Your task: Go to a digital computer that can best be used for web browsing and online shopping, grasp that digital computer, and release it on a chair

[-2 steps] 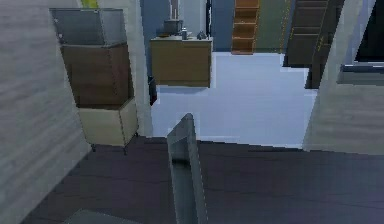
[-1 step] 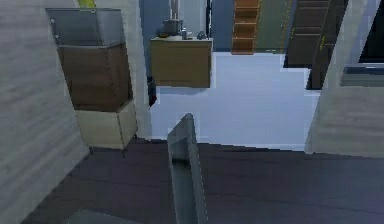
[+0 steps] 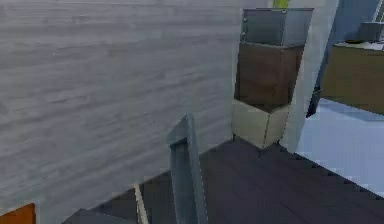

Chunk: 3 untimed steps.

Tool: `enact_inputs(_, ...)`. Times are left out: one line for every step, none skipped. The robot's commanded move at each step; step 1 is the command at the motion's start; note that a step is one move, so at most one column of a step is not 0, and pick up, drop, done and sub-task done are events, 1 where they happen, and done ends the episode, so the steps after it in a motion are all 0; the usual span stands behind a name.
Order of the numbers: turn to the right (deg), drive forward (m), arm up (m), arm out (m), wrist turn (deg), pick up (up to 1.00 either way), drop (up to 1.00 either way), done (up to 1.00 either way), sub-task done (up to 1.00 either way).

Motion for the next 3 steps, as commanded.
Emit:
enact_inputs(-45.0, 0.00, 0.00, 0.00, 0.0, 0.00, 0.00, 0.00, 0.00)
enact_inputs(-45.0, 0.00, 0.00, 0.00, 0.0, 0.00, 0.00, 0.00, 0.00)
enact_inputs(-21.0, 0.00, 0.00, 0.00, 0.0, 0.00, 0.00, 0.00, 0.00)
